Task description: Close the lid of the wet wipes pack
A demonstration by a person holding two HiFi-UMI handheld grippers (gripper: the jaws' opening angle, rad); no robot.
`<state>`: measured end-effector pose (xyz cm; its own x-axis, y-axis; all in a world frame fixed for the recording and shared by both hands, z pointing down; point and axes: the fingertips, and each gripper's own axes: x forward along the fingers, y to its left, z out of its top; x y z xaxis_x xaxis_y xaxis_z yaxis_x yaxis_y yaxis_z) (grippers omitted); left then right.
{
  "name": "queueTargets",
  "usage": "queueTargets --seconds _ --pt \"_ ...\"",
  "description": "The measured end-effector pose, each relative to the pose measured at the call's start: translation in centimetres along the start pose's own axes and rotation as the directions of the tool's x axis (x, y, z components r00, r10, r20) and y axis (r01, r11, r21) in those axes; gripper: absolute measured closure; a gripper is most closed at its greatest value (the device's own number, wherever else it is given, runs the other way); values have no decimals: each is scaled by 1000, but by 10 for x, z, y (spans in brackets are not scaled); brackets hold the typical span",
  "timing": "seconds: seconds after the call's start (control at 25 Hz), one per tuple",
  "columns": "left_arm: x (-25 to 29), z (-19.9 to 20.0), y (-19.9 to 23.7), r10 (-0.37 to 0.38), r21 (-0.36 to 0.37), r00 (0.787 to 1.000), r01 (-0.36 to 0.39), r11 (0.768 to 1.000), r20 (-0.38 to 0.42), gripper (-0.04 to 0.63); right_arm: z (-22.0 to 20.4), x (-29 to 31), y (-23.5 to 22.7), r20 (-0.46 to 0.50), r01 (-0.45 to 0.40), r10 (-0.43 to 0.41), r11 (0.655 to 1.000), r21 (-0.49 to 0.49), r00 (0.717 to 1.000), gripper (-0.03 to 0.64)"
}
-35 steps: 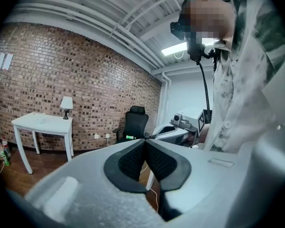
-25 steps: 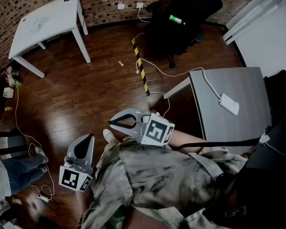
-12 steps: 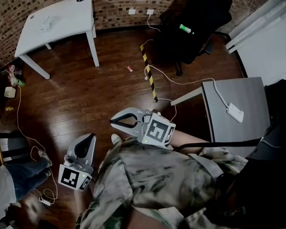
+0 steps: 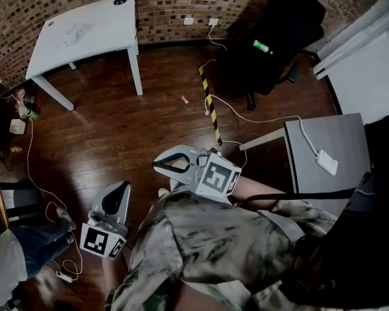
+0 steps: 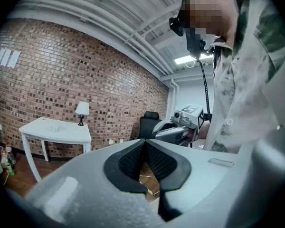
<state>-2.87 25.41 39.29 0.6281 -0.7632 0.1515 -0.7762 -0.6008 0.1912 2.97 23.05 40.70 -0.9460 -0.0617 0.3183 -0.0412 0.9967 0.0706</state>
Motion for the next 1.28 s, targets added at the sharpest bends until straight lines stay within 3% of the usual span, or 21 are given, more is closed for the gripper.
queueTargets --seconds 0.36,0.84,1.12,1.28 --pt "47 16 75 68 -20 997 -68 997 -21 594 -7 32 -87 22 -34 34 999 16 999 614" --pt "143 57 177 136 15 990 -135 991 -46 594 -10 61 -225 46 -95 95 996 -3 994 614" --pt "180 73 214 167 0 986 -167 986 -5 594 -26 71 -274 24 -124 124 992 0 992 614" --pt "175 73 244 173 -13 985 -173 985 9 594 -24 99 -294 16 -123 123 992 2 992 614"
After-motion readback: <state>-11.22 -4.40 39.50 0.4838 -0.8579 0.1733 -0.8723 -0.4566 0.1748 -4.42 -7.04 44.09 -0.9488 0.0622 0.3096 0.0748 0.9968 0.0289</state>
